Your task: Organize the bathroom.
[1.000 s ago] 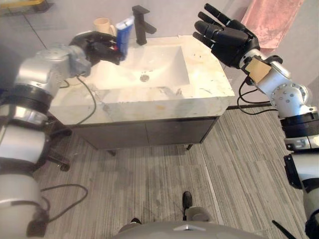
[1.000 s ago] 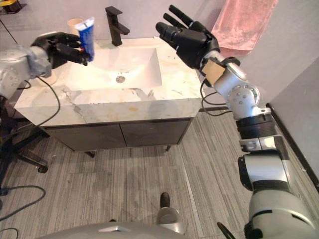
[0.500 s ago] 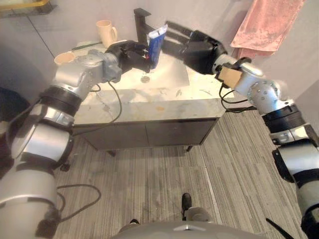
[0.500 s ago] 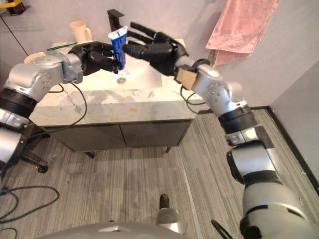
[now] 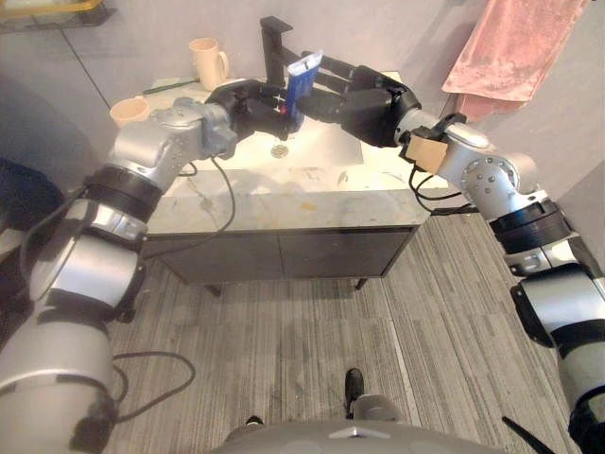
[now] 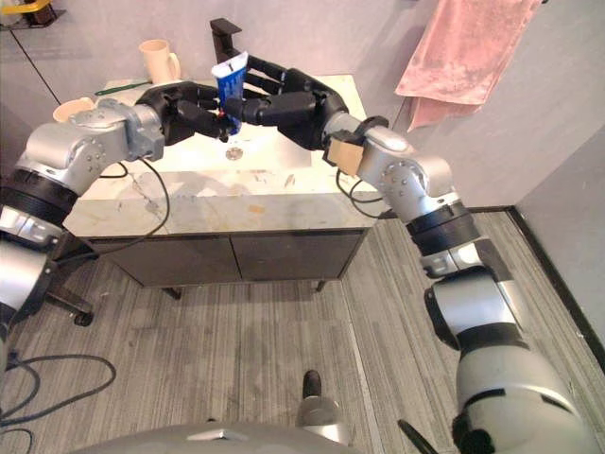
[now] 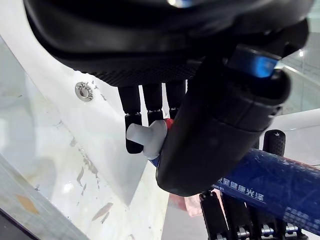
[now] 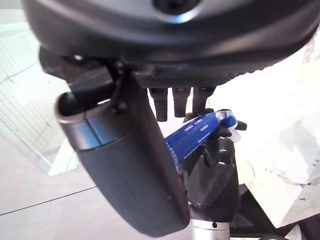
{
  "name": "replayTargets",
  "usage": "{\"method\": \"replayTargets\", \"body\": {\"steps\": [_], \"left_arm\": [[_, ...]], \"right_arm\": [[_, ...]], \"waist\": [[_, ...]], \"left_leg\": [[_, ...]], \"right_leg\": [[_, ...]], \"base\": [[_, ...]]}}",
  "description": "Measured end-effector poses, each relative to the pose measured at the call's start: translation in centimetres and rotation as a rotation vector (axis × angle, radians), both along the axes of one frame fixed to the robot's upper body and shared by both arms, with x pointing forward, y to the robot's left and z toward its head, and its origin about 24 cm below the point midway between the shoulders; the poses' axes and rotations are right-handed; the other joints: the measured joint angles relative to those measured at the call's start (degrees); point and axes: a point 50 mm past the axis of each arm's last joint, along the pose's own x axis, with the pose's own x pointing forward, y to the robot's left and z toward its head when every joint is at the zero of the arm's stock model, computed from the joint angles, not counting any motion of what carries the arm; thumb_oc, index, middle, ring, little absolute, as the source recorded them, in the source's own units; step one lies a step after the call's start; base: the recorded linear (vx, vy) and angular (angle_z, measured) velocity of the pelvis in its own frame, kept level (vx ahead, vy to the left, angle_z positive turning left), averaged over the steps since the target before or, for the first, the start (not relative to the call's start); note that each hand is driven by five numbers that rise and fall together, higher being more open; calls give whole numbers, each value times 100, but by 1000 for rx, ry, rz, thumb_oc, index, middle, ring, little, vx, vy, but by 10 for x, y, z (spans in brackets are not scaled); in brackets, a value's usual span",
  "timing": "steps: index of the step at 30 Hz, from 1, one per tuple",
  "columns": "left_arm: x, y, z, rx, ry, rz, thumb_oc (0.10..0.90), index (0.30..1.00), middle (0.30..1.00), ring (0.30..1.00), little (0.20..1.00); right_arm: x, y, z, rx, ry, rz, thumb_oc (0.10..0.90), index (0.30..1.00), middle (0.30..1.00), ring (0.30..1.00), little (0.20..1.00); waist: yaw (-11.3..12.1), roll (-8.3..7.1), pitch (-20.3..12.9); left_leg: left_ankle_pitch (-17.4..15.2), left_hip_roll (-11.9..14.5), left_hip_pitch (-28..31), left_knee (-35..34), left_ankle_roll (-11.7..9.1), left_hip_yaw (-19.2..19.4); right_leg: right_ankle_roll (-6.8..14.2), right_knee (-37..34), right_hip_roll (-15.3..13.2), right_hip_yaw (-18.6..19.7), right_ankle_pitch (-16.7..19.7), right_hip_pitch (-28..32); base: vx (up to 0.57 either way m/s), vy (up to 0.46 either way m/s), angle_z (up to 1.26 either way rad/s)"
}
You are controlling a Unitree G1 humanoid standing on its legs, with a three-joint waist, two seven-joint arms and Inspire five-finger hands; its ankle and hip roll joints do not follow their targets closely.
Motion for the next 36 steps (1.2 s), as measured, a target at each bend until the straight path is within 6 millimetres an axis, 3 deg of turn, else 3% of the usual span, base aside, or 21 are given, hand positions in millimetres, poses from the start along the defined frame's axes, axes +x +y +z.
{"method": "replayTargets", "body": {"steps": [5,6,7,9,10,26,27,28,36], "left_arm": [[0,0,0,2,2,-4,400,300,300,300,300],[0,0,0,2,3,-8,400,300,300,300,300],[0,0,0,4,7,-13,400,300,300,300,300],[0,1,0,5,10,-15,400,300,300,300,300],[0,2,-1,4,13,-18,400,300,300,300,300],[0,2,-4,5,41,-26,400,300,300,300,300],[0,2,-4,6,41,-26,507,460,460,460,460],[0,2,-4,5,41,-26,800,900,900,900,900],[0,4,-4,5,41,-18,800,900,900,900,900]], "right_arm": [[1,-5,5,-8,-13,-5,800,900,900,900,900],[1,-6,6,-11,-18,-10,775,862,862,862,862],[1,-10,10,-17,-30,-20,568,552,552,552,552],[1,-10,15,-17,-43,-21,477,415,415,415,415],[1,-9,16,-15,-49,-20,400,300,300,300,300],[5,-15,14,-31,-58,-68,400,300,300,300,300],[5,-15,14,-30,-58,-68,400,300,300,300,300],[5,-15,14,-31,-58,-68,400,300,300,300,300],[8,-21,10,-27,-37,-98,400,300,300,300,300]], "waist": [[-14,-1,-1],[-13,-1,-1],[-14,-1,-1],[-33,-1,-1],[-41,-2,-1],[-36,-3,-2],[-36,-3,-2],[-37,-4,-2],[-38,-3,-2]], "left_leg": [[0,-1,31,0,0,13],[0,-1,38,0,0,14],[0,-1,51,0,0,15],[0,-2,60,0,0,18],[0,-2,64,0,0,18],[2,-2,69,0,1,14],[2,-2,69,0,1,14],[2,-2,69,0,1,14],[2,0,69,0,1,15]], "right_leg": [[0,0,1,14,0,22],[0,0,1,14,0,28],[1,0,1,16,0,41],[1,0,1,20,0,49],[1,0,2,21,0,52],[1,0,3,22,0,57],[1,0,3,22,0,57],[1,0,3,22,0,57],[1,0,2,21,0,57]], "base": [[0,0,0],[0,0,0],[0,0,0],[0,0,0],[0,0,0],[0,0,0],[0,0,0],[0,0,0],[0,0,0]]}}
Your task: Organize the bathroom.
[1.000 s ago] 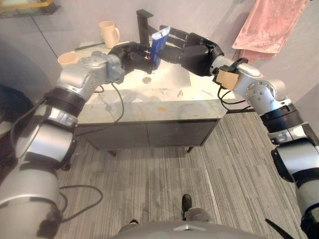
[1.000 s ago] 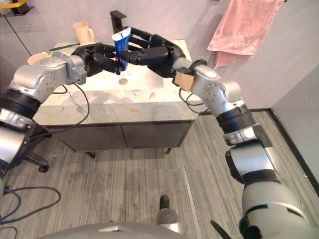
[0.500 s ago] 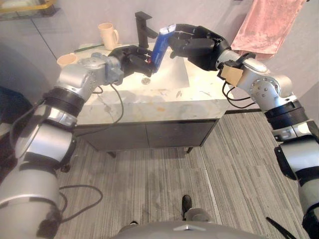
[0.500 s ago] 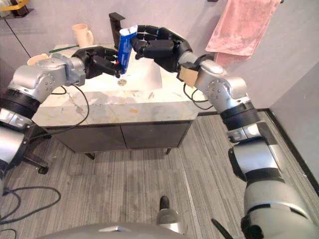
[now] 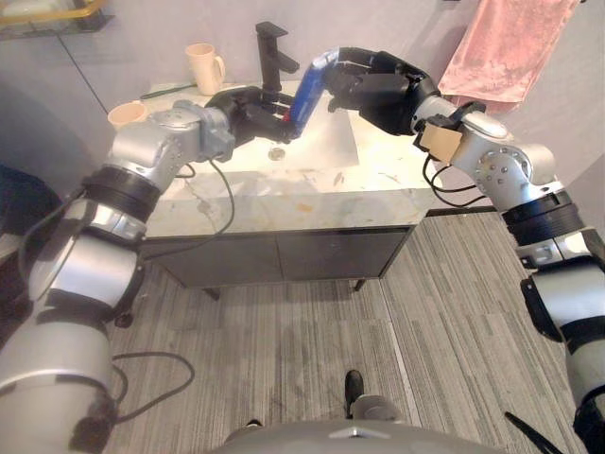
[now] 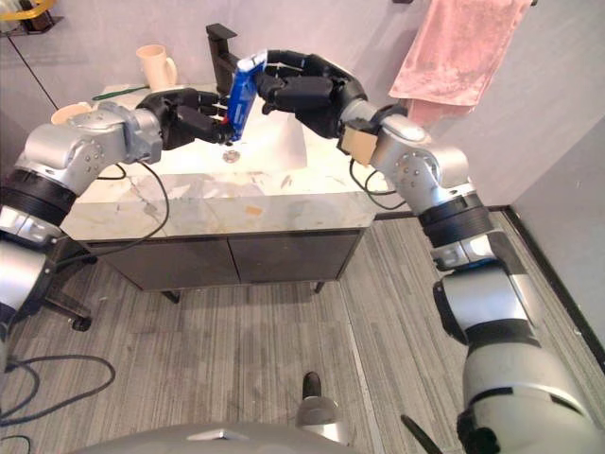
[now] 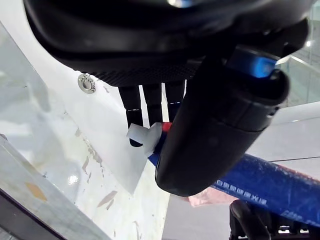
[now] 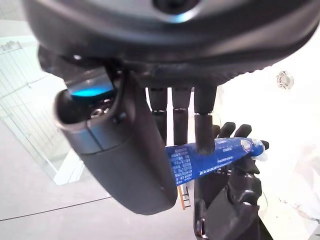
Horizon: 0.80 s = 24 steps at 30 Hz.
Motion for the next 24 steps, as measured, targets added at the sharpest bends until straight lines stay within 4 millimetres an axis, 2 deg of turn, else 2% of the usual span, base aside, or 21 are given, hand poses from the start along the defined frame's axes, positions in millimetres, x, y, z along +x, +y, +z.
{"method": "replayTargets", "body": {"steps": [5,10,19,24], "left_arm": [[0,3,2,-3,-4,7,800,900,900,900,900],[-2,16,6,8,-14,36,800,900,900,900,900],[-3,36,15,10,-44,116,800,900,900,900,900],[-5,46,30,-37,-153,177,800,900,900,900,900]], "right_arm": [[2,-4,-2,2,13,-17,400,300,300,300,300],[2,-7,-2,0,14,-31,400,300,300,300,300],[6,-28,-5,-3,44,-99,400,300,300,300,300],[5,-39,-2,-13,41,-131,400,300,300,300,300]], "waist": [[6,1,0],[3,2,0],[21,5,-1],[23,5,0]], "left_leg": [[0,3,-3,0,0,-1],[7,5,-8,-1,1,-13],[9,10,-6,0,1,-46],[9,13,-8,0,1,-53]], "right_leg": [[0,0,-1,-4,0,1],[-1,0,-3,-16,-1,4],[-11,-1,-7,-54,-14,26],[-14,-1,-7,-67,-20,29]], "base": [[0,0,0],[0,0,0],[9,1,1],[25,0,0]]}}
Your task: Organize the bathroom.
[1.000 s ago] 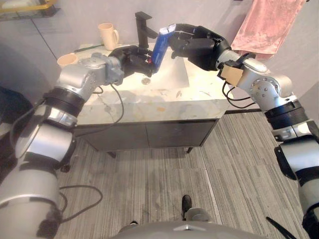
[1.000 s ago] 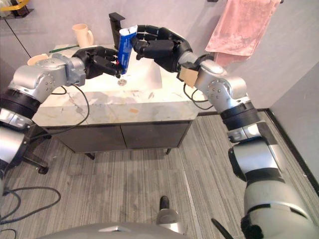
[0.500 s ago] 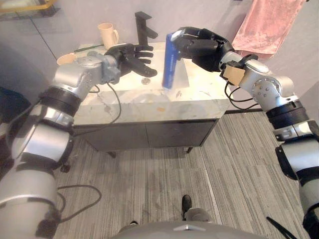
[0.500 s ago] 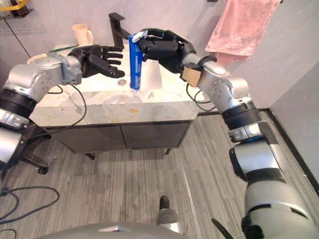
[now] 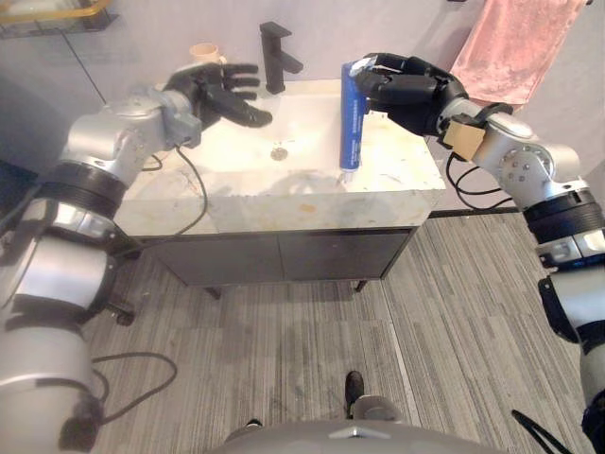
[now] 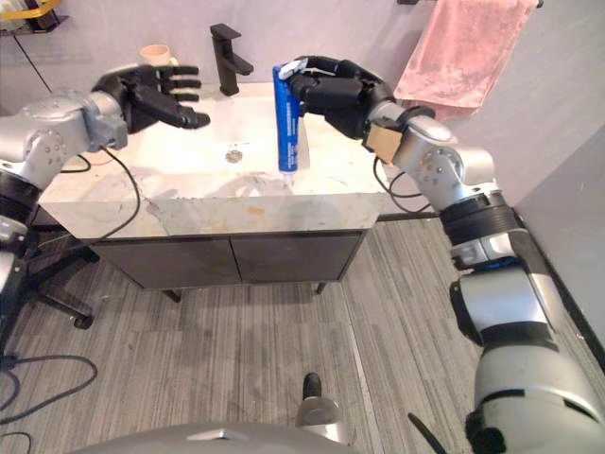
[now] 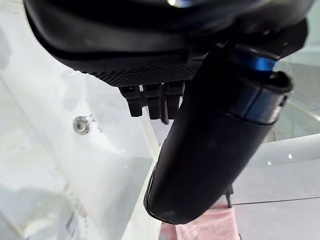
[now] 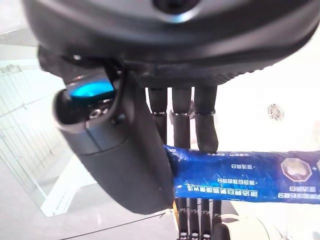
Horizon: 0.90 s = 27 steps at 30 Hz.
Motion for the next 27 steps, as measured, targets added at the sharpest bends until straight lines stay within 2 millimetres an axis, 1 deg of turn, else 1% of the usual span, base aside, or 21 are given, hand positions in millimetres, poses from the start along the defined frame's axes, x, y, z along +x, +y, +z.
{"method": "replayTargets", "body": {"steps": [1,3,4,7,8,9,11,13,15,16,17,19,21,22,25,26,27], "left_arm": [[-3,6,13,8,-86,47,800,900,900,900,900],[-8,14,30,19,-177,104,800,900,900,900,900],[-15,25,53,28,-280,190,800,900,900,900,900],[-33,47,100,-2,-488,380,800,900,900,900,900],[-34,49,102,-3,-495,387,800,900,900,900,900],[-51,69,131,-35,-607,507,800,900,900,900,900],[-78,94,158,-85,-745,645,800,900,900,900,900],[-98,111,171,-121,-834,752,800,900,900,900,900],[-111,121,178,-140,-885,831,800,900,900,900,900],[-116,126,178,-163,-901,860,800,900,900,900,900],[-122,135,175,-190,-912,907,800,900,900,900,900],[-129,150,165,-246,-905,978,800,900,900,900,900],[-135,169,135,-272,-863,1053,800,900,900,900,900],[-134,178,121,-270,-814,1105,800,900,900,900,900],[-143,211,55,-272,-636,1263,800,900,900,900,900],[-149,223,26,-269,-545,1319,800,900,900,900,900],[-164,241,-28,-262,-368,1418,800,900,900,900,900]], "right_arm": [[0,-2,1,-3,-2,-5,400,300,300,300,300],[-1,-4,2,-6,-3,-11,400,300,300,300,300],[-1,-6,2,-10,-5,-18,400,300,300,300,300],[-2,-10,4,-15,-9,-31,400,300,300,300,300],[-2,-11,4,-15,-9,-31,400,300,300,300,300],[-2,-11,5,-15,-10,-32,400,300,300,300,300],[-2,-13,5,-13,-10,-38,400,300,300,300,300],[-3,-17,7,-3,-8,-48,400,300,300,300,300],[-4,-23,9,-8,-13,-68,400,300,300,300,300],[-5,-26,10,-2,-17,-75,400,300,300,300,300],[-6,-29,12,11,-23,-80,400,300,300,300,300],[-7,-32,15,18,-32,-87,400,300,300,300,300],[-11,-34,15,27,-43,-85,400,300,300,300,300],[-12,-36,13,30,-40,-89,400,300,300,300,300],[-17,-40,7,41,-41,-100,400,300,300,300,300],[-19,-41,5,46,-39,-104,400,300,300,300,300],[-22,-41,0,47,-32,-113,400,300,300,300,300]], "waist": [[-5,1,0],[0,3,2],[4,7,4],[42,12,6],[43,12,6],[75,20,6],[145,45,1],[247,66,-5],[368,69,-7],[429,68,-8],[484,72,-13],[620,78,-36],[724,99,-93],[777,80,-110],[870,11,-166],[911,-6,-180],[942,-41,-196]], "left_leg": [[0,1,0,0,0,0],[-1,5,-1,-3,-1,-6],[2,7,-6,0,-3,-31],[3,15,-16,0,-4,-65],[3,16,-17,0,-4,-65],[2,18,-17,0,-5,-69],[2,19,-21,0,-5,-86],[2,20,-24,0,-5,-126],[7,28,-21,0,-12,-180],[8,30,-18,0,-15,-216],[12,35,-14,0,-21,-263],[14,44,-15,0,-26,-275],[10,53,-10,0,-32,-303],[14,65,-11,0,-37,-320],[17,76,-20,0,-44,-415],[17,78,-18,1,-44,-420],[17,73,-21,2,-44,-438]], "right_leg": [[-1,0,0,-1,-2,0],[-4,-5,-1,-10,-10,8],[-8,-4,1,-34,-12,15],[-17,-4,1,-80,-23,25],[-17,-4,1,-81,-23,25],[-18,-4,2,-87,-28,25],[-18,-4,0,-99,-31,28],[-11,-4,-5,-137,-44,46],[-13,-4,-5,-185,-55,78],[-9,-4,-8,-221,-67,99],[-6,-4,-10,-262,-86,133],[-9,-4,-5,-276,-92,143],[-11,-5,1,-306,-108,160],[-15,-3,12,-324,-111,177],[-10,-4,12,-412,-152,225],[-9,-4,13,-416,-155,228],[-2,-4,8,-432,-160,232]], "base": [[56,12,0],[27,7,3],[7,4,6],[22,11,6],[0,0,0],[0,0,0],[6,6,3],[10,8,9],[8,-1,13],[7,-8,20],[11,-14,16],[15,-17,8],[18,-15,6],[19,-13,12],[4,-8,14],[-14,-8,5],[-22,-6,4]]}}
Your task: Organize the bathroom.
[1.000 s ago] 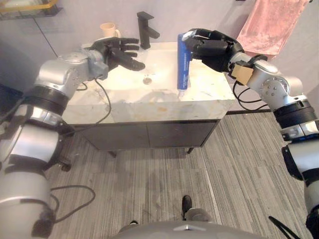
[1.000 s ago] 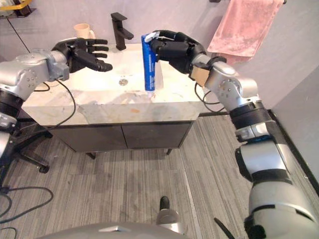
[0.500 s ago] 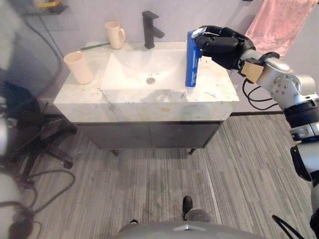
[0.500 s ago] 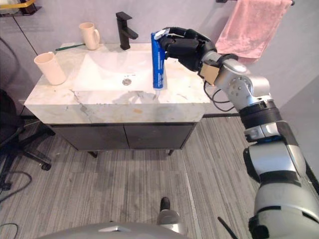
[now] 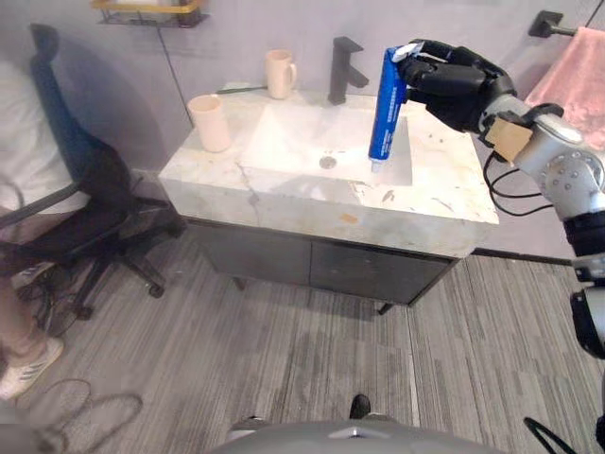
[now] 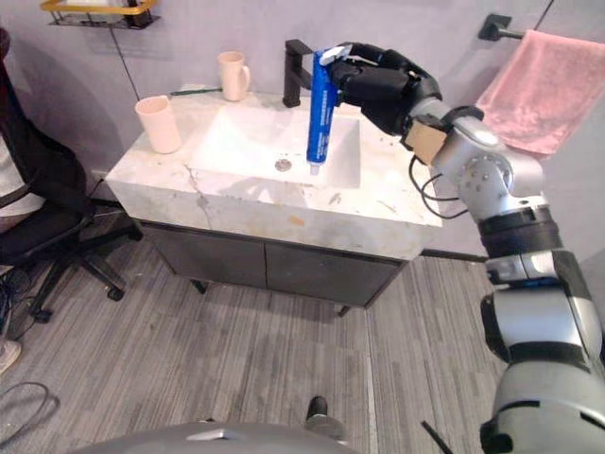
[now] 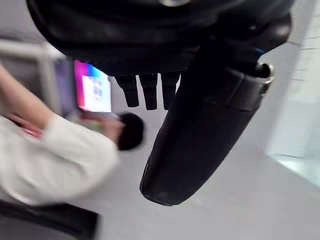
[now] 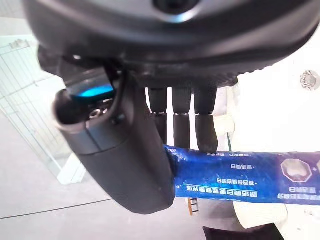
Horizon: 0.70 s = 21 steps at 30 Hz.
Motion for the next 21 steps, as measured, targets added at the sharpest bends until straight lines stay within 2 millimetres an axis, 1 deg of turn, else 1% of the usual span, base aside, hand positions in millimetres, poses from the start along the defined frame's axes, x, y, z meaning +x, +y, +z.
{"method": "replayTargets", "body": {"steps": [1,2,3,4,5,6,7,8,9,10,12,13,15,16,17,18,21], "left_arm": [[-14,9,-40,-71,97,40,800,900,900,900,900],[-25,13,-77,-160,186,70,800,900,900,900,900],[-40,12,-117,-226,294,94,800,900,900,900,900],[-55,8,-148,-283,366,102,800,900,900,900,900],[-68,2,-178,-347,434,103,800,900,900,900,900],[-85,-9,-213,-430,512,105,800,900,900,900,900],[-99,-24,-249,-544,596,109,800,900,900,900,900],[-111,-44,-282,-641,693,105,800,900,900,900,900],[-111,-44,-282,-641,693,105,800,900,900,900,900],[-125,-70,-310,-631,826,24,800,900,900,900,900],[-133,-87,-327,-647,917,-48,800,900,900,900,900],[-136,-92,-333,-639,967,-79,800,900,900,900,900],[-137,-95,-336,-601,1027,-131,800,900,900,900,900],[-137,-96,-338,-587,1055,-156,800,900,900,900,900],[-137,-97,-339,-597,1060,-172,800,900,900,900,900],[-142,-98,-342,-611,1072,-185,800,900,900,900,900],[-152,-104,-353,-604,1197,-238,800,900,900,900,900]], "right_arm": [[-2,2,-3,-7,3,-4,400,300,300,300,300],[-2,2,-5,-7,11,-9,400,300,300,300,300],[-4,3,-8,-9,14,-14,400,300,300,300,300],[-5,4,-9,-12,16,-16,400,300,300,300,300],[-5,4,-10,-13,20,-19,400,300,300,300,300],[-5,5,-10,-14,23,-23,400,300,300,300,300],[-5,3,-10,-13,24,-37,400,300,300,300,300],[-5,3,-9,-11,24,-46,400,300,300,300,300],[-5,3,-9,-11,24,-46,400,300,300,300,300],[-4,7,-9,-2,21,-31,400,300,300,300,300],[-3,11,-10,1,22,-16,400,300,300,300,300],[-3,12,-10,5,21,-9,400,300,300,300,300],[-2,16,-8,10,14,2,400,300,300,300,300],[-2,18,-5,13,5,7,400,300,300,300,300],[-2,18,-3,12,-2,10,400,300,300,300,300],[-2,19,-1,11,-7,13,400,300,300,300,300],[-1,23,3,0,-16,29,400,300,300,300,300]], "waist": [[-7,-14,-3],[34,-39,-4],[69,-71,-5],[72,-94,-2],[73,-115,-5],[95,-133,-9],[147,-182,-13],[243,-296,-1],[243,-296,-1],[311,-344,7],[336,-385,-7],[334,-346,18],[284,-376,11],[260,-325,43],[231,-325,42],[188,-291,61],[41,-155,77]], "left_leg": [[-1,-6,4,1,1,-12],[0,-6,-5,1,1,-27],[0,-6,-21,1,1,-45],[0,-7,-23,1,1,-61],[0,-7,-29,1,2,-77],[0,-8,-30,1,2,-96],[5,-5,-38,2,7,-122],[28,6,-91,1,28,-188],[28,6,-91,1,28,-188],[31,-4,-117,1,32,-189],[34,-18,-120,1,37,-191],[33,-21,-122,1,39,-189],[42,-23,-152,1,54,-177],[46,-25,-153,2,60,-155],[47,-30,-152,2,63,-144],[47,-33,-153,1,70,-144],[35,-34,-147,2,110,-118]], "right_leg": [[8,-1,-7,-6,-7,5],[12,0,-10,-22,-9,9],[17,-1,-11,-39,-14,2],[22,-2,-13,-51,-23,1],[26,-2,-15,-68,-28,4],[30,-4,-21,-87,-36,9],[33,-6,-23,-115,-46,12],[44,-30,-17,-170,-66,5],[44,-30,-17,-170,-66,5],[55,-32,-30,-165,-75,-25],[58,-33,-44,-165,-74,-28],[61,-33,-47,-164,-76,-43],[58,-33,-42,-148,-65,-61],[54,-32,-43,-123,-53,-75],[54,-33,-46,-109,-50,-81],[53,-33,-46,-109,-48,-81],[49,-33,-42,-67,-45,-98]], "base": [[-31,-2,6],[-32,3,6],[-35,8,7],[-31,9,7],[-22,8,8],[-15,9,11],[-26,17,20],[-23,16,16],[-32,25,12],[0,0,0],[0,0,0],[0,0,0],[-9,12,-3],[-21,27,-8],[-14,22,-6],[-16,25,-3],[-11,24,-6]]}}
